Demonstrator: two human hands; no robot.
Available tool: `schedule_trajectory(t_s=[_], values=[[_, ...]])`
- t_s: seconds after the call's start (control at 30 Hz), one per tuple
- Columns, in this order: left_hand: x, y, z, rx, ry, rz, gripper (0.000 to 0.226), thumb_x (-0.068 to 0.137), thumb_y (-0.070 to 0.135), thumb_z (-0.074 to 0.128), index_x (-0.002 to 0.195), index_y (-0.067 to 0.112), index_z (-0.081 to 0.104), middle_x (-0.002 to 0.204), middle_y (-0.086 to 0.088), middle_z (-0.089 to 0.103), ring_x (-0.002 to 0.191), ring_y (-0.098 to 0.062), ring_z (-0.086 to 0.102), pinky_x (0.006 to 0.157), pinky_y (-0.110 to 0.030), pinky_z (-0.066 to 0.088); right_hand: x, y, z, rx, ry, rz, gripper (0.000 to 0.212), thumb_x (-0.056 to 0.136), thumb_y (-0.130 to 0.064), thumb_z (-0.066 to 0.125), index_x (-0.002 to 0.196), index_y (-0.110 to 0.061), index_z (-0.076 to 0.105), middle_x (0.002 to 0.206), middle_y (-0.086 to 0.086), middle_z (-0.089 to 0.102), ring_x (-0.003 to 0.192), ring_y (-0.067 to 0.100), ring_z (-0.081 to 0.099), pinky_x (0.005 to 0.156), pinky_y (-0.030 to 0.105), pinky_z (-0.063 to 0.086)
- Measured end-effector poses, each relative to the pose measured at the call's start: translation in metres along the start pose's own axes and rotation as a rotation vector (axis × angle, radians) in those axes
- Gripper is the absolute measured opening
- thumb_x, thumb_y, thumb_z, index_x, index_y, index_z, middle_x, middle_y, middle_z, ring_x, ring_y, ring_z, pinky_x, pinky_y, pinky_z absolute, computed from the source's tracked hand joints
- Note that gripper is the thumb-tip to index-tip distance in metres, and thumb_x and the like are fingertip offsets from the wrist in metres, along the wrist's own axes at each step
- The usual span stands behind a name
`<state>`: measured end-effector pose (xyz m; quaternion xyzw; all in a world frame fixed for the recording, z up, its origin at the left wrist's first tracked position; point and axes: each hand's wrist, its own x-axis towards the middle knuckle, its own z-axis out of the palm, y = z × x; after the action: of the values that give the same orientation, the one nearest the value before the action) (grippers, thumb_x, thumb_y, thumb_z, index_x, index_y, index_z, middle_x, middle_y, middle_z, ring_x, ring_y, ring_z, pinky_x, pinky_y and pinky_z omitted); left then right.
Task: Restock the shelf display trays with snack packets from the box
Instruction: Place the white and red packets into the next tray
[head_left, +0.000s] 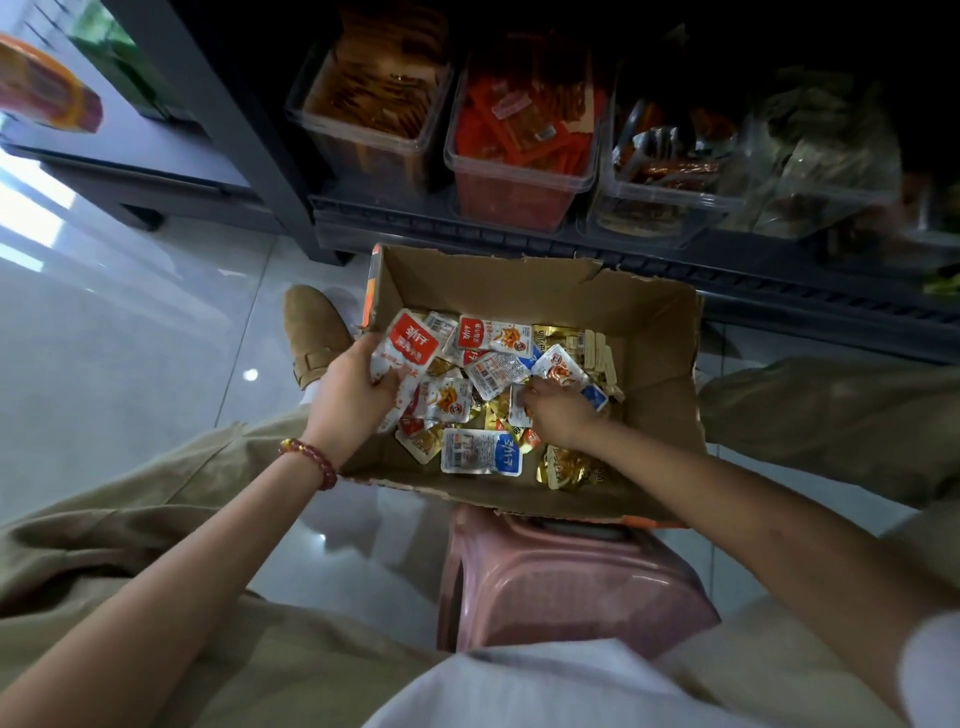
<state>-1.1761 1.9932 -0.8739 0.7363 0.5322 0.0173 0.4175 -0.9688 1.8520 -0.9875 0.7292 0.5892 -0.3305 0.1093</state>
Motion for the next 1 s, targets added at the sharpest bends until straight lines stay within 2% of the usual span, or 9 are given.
schedule_trajectory(t_s=[0.17,0.33,0.5,0.57,0.7,0.8,0.87,0.93,1.0], values=[[0.004,-0.001,-0.009,-0.147,0.109,-0.043,0.031,0.094,0.016,0.057,0.124,0.013,0.048,0.111,0.003,0.059,0.086,-0.009,0.057,0.057,-0.016,0.042,0.041,-0.039,-0.004,0.172,0.012,0.029,0.082,0.085,-0.018,0.065,0.149,-0.013,0.014,0.155,0.009,0.019,0.14,0.029,0.024,0.107,0.042,0.032],[-0.014,0.011,-0.024,-0.186,0.167,0.046,0.018,0.093,0.018,0.058,0.107,0.024,0.047,0.09,0.022,0.055,0.072,0.011,0.053,0.052,-0.007,0.042,0.068,-0.079,0.014,0.041,-0.046,0.13,0.082,0.089,-0.026,0.061,0.151,-0.01,0.01,0.155,0.013,0.012,0.142,0.031,0.015,0.112,0.044,0.024],[-0.022,0.007,-0.044,-0.214,0.228,0.04,0.024,0.093,0.017,0.058,0.116,0.017,0.051,0.099,0.011,0.059,0.077,0.007,0.054,0.052,-0.006,0.044,0.08,-0.091,0.009,-0.089,0.083,0.219,0.073,0.09,-0.027,0.06,0.146,-0.006,0.017,0.148,0.017,0.026,0.132,0.031,0.033,0.1,0.039,0.038],[-0.016,0.004,-0.046,-0.255,0.242,-0.009,0.031,0.093,0.016,0.058,0.123,0.011,0.05,0.11,0.004,0.06,0.08,0.003,0.056,0.051,-0.006,0.044,0.074,-0.079,0.004,-0.092,0.138,0.165,0.067,0.087,-0.014,0.063,0.142,-0.007,0.025,0.141,0.015,0.037,0.125,0.029,0.043,0.095,0.037,0.042],[-0.01,-0.001,-0.04,-0.385,0.23,-0.017,0.051,0.092,0.006,0.056,0.135,0.024,0.035,0.108,0.006,0.059,0.081,-0.003,0.059,0.051,-0.01,0.046,0.051,-0.043,-0.015,0.195,0.074,0.126,0.041,0.099,-0.029,0.043,0.139,-0.021,0.043,0.127,0.009,0.059,0.111,0.028,0.058,0.083,0.032,0.047],[-0.01,-0.001,-0.031,-0.266,0.199,-0.012,0.03,0.095,0.009,0.053,0.109,0.034,0.047,0.109,-0.002,0.062,0.074,-0.003,0.059,0.054,-0.019,0.049,0.026,-0.029,-0.033,0.486,0.07,0.171,0.044,0.102,-0.032,0.038,0.144,-0.021,0.036,0.106,0.004,0.065,0.081,0.015,0.059,0.065,0.024,0.041],[-0.011,0.0,-0.025,-0.218,0.178,-0.033,0.02,0.096,0.011,0.051,0.097,0.03,0.054,0.114,-0.002,0.06,0.079,-0.007,0.06,0.056,-0.015,0.046,0.009,-0.033,-0.047,0.795,0.119,0.165,0.041,0.102,-0.031,0.039,0.141,-0.016,0.04,0.117,0.0,0.061,0.085,0.009,0.058,0.068,0.022,0.043],[-0.013,0.004,-0.019,-0.23,0.147,-0.04,0.018,0.097,0.012,0.049,0.104,0.028,0.055,0.119,0.003,0.054,0.088,-0.007,0.057,0.061,-0.013,0.046,-0.007,-0.044,-0.062,1.039,0.174,0.125,0.029,0.101,-0.028,0.041,0.125,-0.014,0.05,0.112,0.0,0.061,0.081,0.005,0.059,0.064,0.013,0.046],[-0.015,0.009,-0.014,-0.275,0.1,-0.032,0.021,0.096,0.019,0.051,0.115,0.027,0.054,0.122,0.007,0.046,0.098,-0.008,0.055,0.072,-0.018,0.051,-0.021,-0.059,-0.076,1.226,0.182,0.075,0.016,0.099,-0.025,0.046,0.114,-0.024,0.052,0.11,-0.003,0.062,0.087,0.005,0.061,0.071,0.014,0.05]])
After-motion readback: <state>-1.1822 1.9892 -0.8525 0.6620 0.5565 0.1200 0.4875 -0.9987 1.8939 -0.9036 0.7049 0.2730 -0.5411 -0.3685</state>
